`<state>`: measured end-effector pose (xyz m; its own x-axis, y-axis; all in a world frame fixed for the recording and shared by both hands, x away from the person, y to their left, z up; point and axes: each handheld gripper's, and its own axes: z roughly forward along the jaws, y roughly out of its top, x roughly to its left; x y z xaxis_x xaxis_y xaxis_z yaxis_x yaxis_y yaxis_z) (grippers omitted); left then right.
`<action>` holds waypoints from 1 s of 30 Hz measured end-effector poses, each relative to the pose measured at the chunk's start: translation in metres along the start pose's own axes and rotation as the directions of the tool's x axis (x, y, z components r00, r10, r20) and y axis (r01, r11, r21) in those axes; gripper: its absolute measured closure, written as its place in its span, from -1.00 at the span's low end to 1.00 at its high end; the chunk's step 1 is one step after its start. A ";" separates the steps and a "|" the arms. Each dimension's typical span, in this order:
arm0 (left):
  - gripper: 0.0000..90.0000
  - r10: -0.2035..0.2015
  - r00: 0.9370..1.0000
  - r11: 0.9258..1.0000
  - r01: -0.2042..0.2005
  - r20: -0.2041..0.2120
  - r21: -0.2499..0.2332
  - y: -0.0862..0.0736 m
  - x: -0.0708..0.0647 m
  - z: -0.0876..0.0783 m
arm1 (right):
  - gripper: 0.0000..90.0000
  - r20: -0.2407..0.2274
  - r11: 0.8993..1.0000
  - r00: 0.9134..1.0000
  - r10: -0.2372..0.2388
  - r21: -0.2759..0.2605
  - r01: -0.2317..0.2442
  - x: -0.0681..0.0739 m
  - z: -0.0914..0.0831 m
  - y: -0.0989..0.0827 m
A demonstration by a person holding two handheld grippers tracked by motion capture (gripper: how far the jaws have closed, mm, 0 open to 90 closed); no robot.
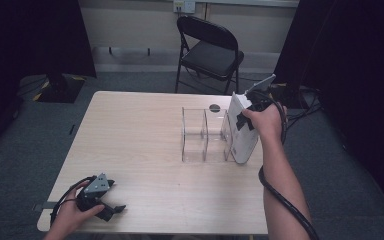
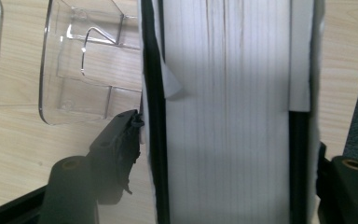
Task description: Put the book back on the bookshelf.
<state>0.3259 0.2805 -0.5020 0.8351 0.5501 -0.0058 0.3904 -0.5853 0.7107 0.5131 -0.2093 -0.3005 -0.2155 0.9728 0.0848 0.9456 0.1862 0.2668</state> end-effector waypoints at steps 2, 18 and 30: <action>-1.00 0.005 1.000 1.000 -0.005 -0.007 0.001 0.000 0.000 0.000 | -0.31 0.002 1.000 1.000 0.000 0.005 0.000 0.000 -0.001 -0.001; -1.00 -0.001 1.000 1.000 0.001 -0.003 0.001 0.000 0.000 0.000 | -0.36 0.003 1.000 1.000 -0.002 -0.009 0.002 0.001 -0.006 -0.011; -1.00 -0.001 1.000 1.000 0.001 -0.001 0.001 0.000 0.000 0.000 | -0.39 0.000 1.000 1.000 -0.001 -0.009 0.001 0.001 -0.009 -0.019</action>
<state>0.3257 0.2806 -0.5019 0.8343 0.5513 -0.0058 0.3918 -0.5855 0.7097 0.4925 -0.2136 -0.2970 -0.2166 0.9726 0.0850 0.9432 0.1860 0.2754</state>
